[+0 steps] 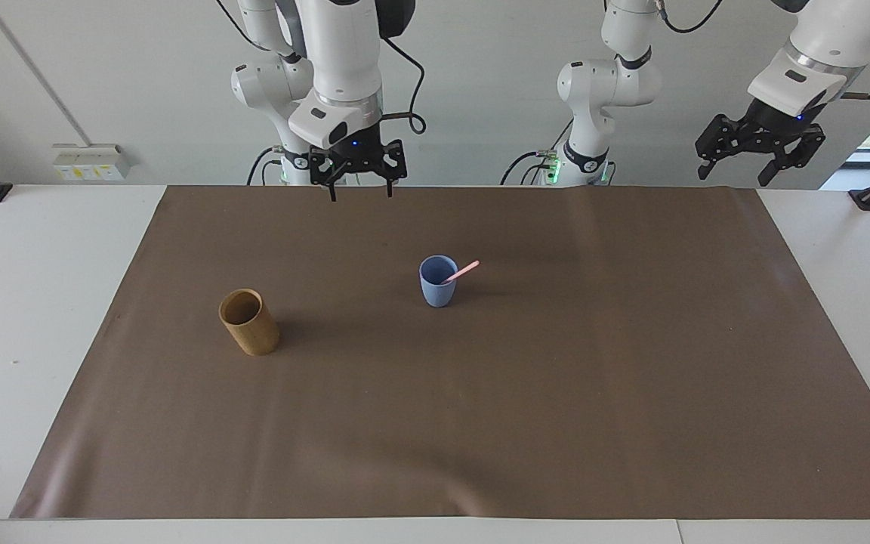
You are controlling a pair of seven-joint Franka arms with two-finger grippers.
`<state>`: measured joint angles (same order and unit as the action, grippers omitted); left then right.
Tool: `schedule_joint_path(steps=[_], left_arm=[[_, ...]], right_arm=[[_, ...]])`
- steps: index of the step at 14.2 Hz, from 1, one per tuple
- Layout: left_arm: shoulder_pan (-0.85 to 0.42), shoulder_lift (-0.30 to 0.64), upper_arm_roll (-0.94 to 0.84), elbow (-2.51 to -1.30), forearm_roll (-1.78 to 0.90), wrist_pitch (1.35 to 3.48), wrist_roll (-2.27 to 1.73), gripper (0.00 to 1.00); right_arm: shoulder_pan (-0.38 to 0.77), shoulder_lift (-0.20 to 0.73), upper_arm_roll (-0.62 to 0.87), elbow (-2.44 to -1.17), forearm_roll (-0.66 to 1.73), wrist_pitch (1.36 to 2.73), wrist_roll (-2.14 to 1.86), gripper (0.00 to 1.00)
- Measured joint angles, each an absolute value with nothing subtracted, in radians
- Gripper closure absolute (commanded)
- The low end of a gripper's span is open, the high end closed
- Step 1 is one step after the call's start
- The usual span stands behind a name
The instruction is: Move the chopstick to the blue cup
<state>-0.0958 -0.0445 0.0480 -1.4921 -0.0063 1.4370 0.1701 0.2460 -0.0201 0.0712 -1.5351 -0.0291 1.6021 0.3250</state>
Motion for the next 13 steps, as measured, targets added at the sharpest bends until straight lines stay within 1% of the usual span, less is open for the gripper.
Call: schedule_joint_path(steps=[5, 7, 8, 10, 13], left_arm=[[-0.096, -0.045, 0.041, -1.492, -0.006, 1.42, 0.17, 0.0], [-0.096, -0.045, 0.038, -1.492, -0.006, 1.42, 0.17, 0.0], [-0.096, -0.045, 0.037, -1.492, -0.006, 1.42, 0.17, 0.0], [-0.096, -0.045, 0.037, -1.492, -0.006, 1.42, 0.17, 0.0], [-0.096, -0.045, 0.037, -1.492, -0.006, 1.42, 0.17, 0.0]], right_arm=[[0.15, -0.099, 0.067, -1.517, -0.028, 1.559, 0.325, 0.0], [0.132, -0.12, 0.04, -1.486, -0.025, 1.505, 0.325, 0.0], [0.127, -0.125, 0.011, -1.466, -0.023, 1.468, 0.318, 0.0], [0.124, -0.126, -0.055, -1.454, -0.021, 1.436, 0.227, 0.0], [0.123, -0.125, -0.1, -1.473, -0.022, 1.408, 0.133, 0.0]])
